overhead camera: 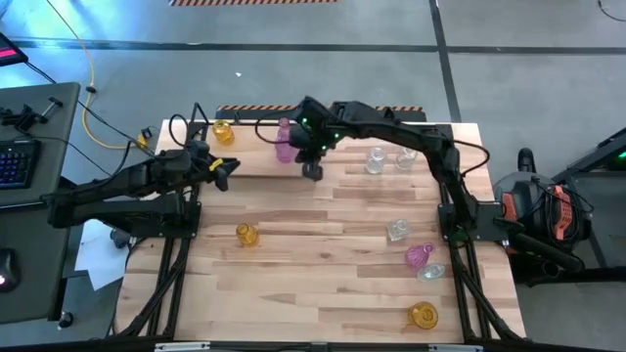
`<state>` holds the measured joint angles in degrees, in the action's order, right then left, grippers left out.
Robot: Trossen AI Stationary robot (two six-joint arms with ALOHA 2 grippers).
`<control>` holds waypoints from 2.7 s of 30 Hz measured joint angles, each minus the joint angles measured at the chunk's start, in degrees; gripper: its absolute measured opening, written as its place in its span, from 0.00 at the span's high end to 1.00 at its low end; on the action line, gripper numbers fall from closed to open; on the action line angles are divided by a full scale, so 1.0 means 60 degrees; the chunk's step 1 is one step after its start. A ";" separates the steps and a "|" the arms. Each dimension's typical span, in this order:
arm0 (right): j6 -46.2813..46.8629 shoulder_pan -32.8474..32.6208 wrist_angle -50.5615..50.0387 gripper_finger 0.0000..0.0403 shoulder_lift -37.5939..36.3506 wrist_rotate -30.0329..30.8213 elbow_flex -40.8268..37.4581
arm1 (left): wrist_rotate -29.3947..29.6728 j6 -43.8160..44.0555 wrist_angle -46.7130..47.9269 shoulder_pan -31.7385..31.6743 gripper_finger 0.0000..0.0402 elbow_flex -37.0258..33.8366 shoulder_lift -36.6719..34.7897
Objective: Sort vases onto shelf
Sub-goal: Put the transparent vase on the shelf aligned with the other transparent vase
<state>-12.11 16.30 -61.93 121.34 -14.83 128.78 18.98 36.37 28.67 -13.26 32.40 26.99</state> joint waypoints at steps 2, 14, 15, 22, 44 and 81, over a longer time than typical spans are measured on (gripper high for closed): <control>-0.0499 0.0085 -0.0137 1.00 0.0002 -0.0241 -0.0021 | 0.0102 0.0145 -0.0004 0.0004 0.78 0.0000 0.0244; -0.2779 0.0120 -0.0356 1.00 0.0029 -0.0357 -0.0031 | 0.0302 0.1172 -0.1547 0.0000 0.78 0.0000 0.2501; -0.2824 0.0120 -0.0303 1.00 0.0029 -0.0357 -0.0031 | 0.0303 0.1172 -0.1779 0.0000 0.78 0.0000 0.2688; -0.3241 0.0120 0.0579 1.00 0.0029 -0.0397 -0.0026 | 0.0345 0.1208 -0.2697 0.0000 0.78 0.0000 0.3553; 0.1663 0.1989 0.7546 1.00 -0.0169 -0.5173 0.0879 | -0.0196 0.0238 -0.3727 -0.0049 0.78 0.0000 0.3981; 0.3866 0.3992 0.7118 1.00 -0.1632 -0.5371 0.1040 | -0.1425 -0.8983 -0.2728 0.0097 0.78 0.3549 0.9579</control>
<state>11.09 40.25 -19.22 111.55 -47.06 135.02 10.43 -17.53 12.30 -12.68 53.70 84.47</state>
